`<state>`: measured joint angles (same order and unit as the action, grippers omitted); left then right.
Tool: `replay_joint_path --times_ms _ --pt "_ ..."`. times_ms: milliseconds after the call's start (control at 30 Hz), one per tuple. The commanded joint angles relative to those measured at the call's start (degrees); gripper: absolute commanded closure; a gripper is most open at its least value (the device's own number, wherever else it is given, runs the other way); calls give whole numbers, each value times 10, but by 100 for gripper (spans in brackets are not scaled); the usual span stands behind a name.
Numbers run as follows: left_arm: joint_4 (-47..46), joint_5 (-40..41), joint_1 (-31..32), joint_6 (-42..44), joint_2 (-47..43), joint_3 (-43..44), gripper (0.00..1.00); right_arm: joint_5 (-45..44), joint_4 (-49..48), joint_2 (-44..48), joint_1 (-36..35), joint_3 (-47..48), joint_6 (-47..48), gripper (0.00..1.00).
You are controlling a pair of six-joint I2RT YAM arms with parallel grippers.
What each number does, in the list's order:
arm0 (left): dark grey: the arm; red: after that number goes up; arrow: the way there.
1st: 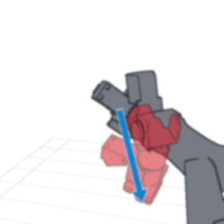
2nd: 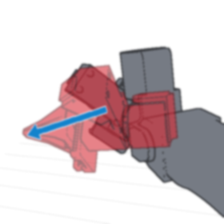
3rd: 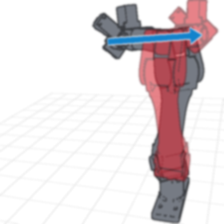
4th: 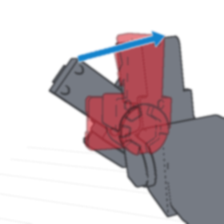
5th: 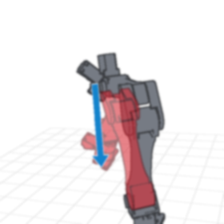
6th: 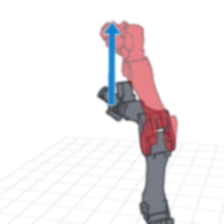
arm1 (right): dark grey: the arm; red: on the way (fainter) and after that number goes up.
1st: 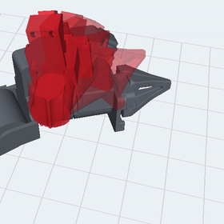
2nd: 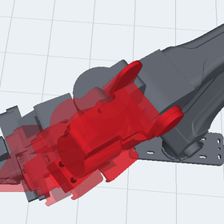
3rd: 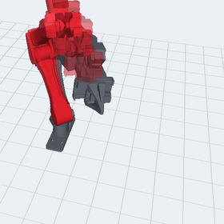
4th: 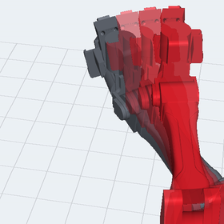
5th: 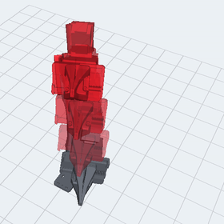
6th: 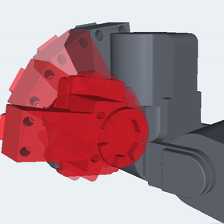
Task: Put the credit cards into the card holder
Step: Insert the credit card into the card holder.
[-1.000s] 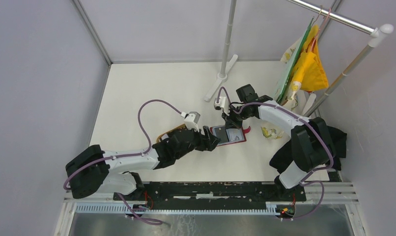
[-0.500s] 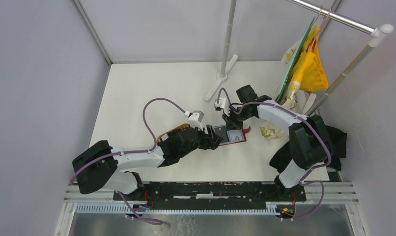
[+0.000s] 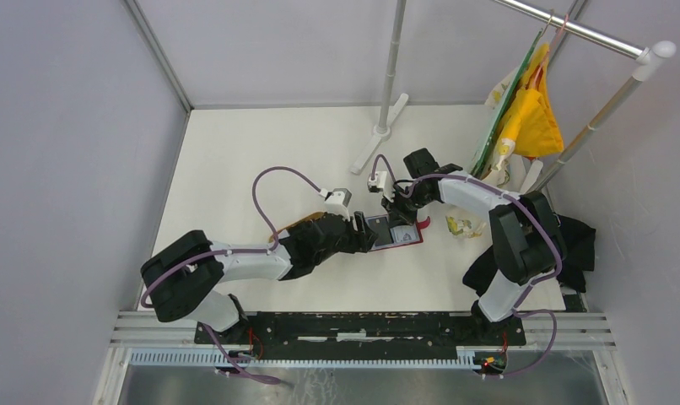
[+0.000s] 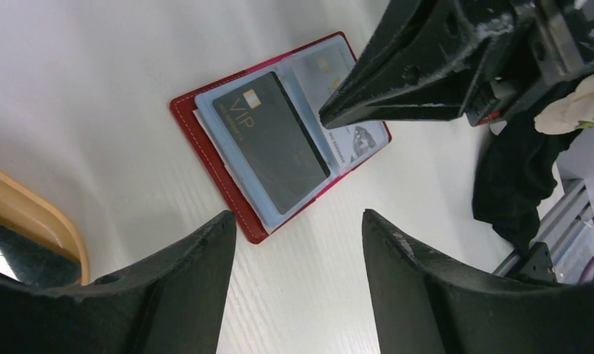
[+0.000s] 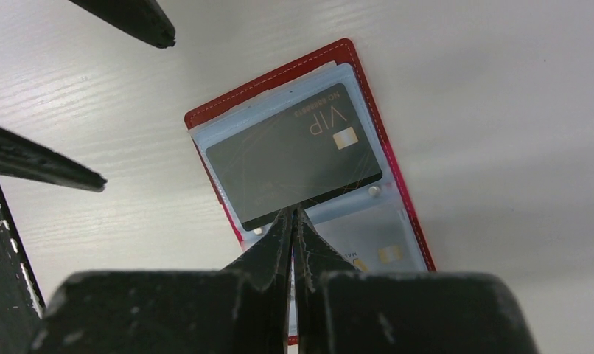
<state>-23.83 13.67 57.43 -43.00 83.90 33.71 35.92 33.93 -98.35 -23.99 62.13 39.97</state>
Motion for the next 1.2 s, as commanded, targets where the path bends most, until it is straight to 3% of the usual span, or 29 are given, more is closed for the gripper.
replay_joint_path --times_ms 0,267,500,1167 --pt "-14 18 -13 -3 21 31 32 -10 -16 -2 2 17 -8 96" --pt "-7 2 -16 -15 86 75 47 -4 -31 -13 8 10 -32 95" --pt "21 33 -17 -18 98 78 47 23 -29 -41 10 14 -43 96" --pt "31 -1 -23 -12 129 104 46 -23 -25 -74 11 18 -52 96"
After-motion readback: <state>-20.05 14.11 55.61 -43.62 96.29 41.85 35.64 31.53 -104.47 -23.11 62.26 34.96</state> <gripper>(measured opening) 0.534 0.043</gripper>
